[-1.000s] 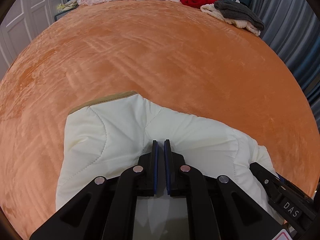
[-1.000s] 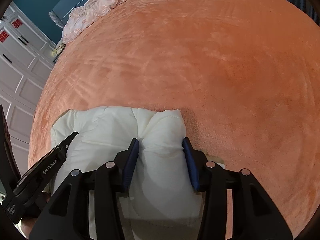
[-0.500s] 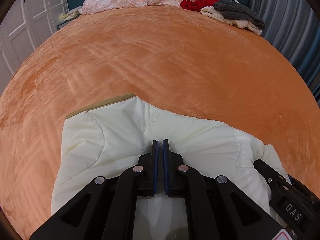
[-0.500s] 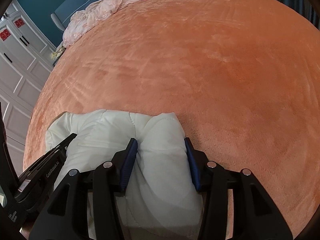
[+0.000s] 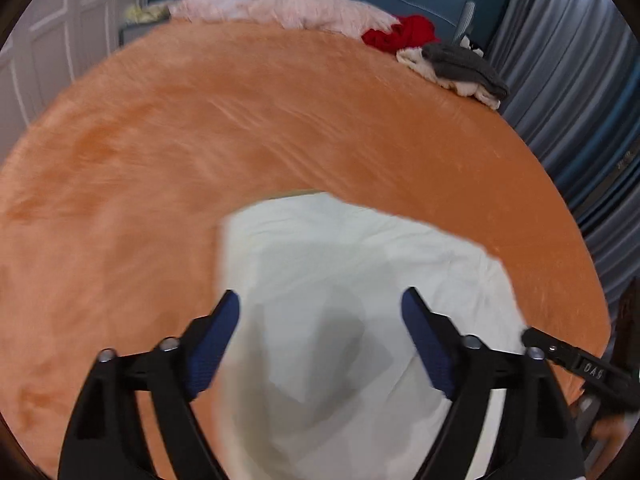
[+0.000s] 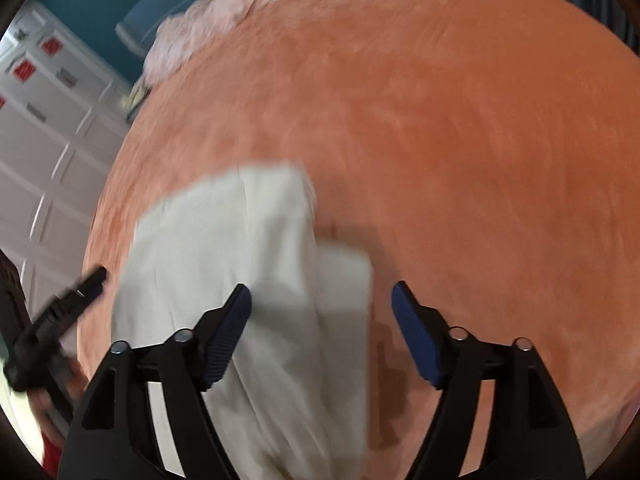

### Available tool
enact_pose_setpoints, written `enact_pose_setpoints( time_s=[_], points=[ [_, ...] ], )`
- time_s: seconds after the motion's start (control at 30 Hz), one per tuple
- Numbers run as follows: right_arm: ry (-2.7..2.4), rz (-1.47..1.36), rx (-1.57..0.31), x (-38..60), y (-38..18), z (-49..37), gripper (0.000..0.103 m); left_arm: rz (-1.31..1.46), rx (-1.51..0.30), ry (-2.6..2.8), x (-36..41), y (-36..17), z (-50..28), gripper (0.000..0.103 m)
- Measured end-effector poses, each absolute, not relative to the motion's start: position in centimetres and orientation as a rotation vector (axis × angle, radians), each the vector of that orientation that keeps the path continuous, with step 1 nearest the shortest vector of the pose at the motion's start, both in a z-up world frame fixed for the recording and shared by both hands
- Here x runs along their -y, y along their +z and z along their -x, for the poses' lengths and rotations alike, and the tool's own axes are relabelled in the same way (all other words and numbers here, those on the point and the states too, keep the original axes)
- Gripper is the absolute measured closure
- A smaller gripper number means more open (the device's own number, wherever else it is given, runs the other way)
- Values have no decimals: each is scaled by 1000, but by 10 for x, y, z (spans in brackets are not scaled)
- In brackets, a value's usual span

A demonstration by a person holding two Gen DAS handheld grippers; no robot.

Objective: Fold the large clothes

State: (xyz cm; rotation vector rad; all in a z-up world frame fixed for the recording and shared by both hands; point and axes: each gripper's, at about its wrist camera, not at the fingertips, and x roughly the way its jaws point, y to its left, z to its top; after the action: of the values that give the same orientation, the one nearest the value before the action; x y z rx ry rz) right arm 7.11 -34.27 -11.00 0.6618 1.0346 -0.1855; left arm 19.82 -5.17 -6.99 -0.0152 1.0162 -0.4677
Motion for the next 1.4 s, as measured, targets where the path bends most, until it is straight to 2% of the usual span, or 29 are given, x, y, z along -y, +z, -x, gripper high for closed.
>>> enact_pose_setpoints(
  time_s=[0.07,0.2,0.33,0.5,0.6,0.63,0.67,0.77,0.8,0.9,1.1,1.27,1.4],
  points=[
    [-118,-734,-1082,341,-122,-54,26,46,-1094,-484,28,-78,-190,18],
    [-46,-919,-1090,339,-145,-34,24,287,-1292,-522,-9,-121,-178,18],
    [0,-1082,-1063,335,-164,-26,19,503,-1328,-554,-19,-144,-169,17],
    [54,-1195,-986,321,-182,-28,15,573,-1346,-605,-5,-155,-170,15],
    [80,-1219,-982,311,-187,-36,25,563,-1348,-624,1,-154,-174,15],
    [83,-1193,-984,308,-184,-40,35,547,-1344,-636,4,-150,-175,15],
    [83,-1182,-977,308,-179,-41,46,521,-1334,-640,7,-144,-175,19],
    [67,-1067,-952,302,-150,-45,65,426,-1265,-657,15,-123,-173,37],
    [64,-1038,-946,301,-141,-47,67,395,-1238,-671,19,-112,-173,42],
    [59,-935,-884,297,-105,-55,69,351,-1164,-704,23,-87,-176,48],
    [90,-795,-732,292,-39,-106,69,306,-963,-768,28,-22,-212,50],
    [109,-757,-690,295,-17,-179,69,286,-860,-778,37,10,-276,51],
    [114,-769,-699,297,-30,-231,68,315,-849,-766,33,2,-330,51]
  ],
)
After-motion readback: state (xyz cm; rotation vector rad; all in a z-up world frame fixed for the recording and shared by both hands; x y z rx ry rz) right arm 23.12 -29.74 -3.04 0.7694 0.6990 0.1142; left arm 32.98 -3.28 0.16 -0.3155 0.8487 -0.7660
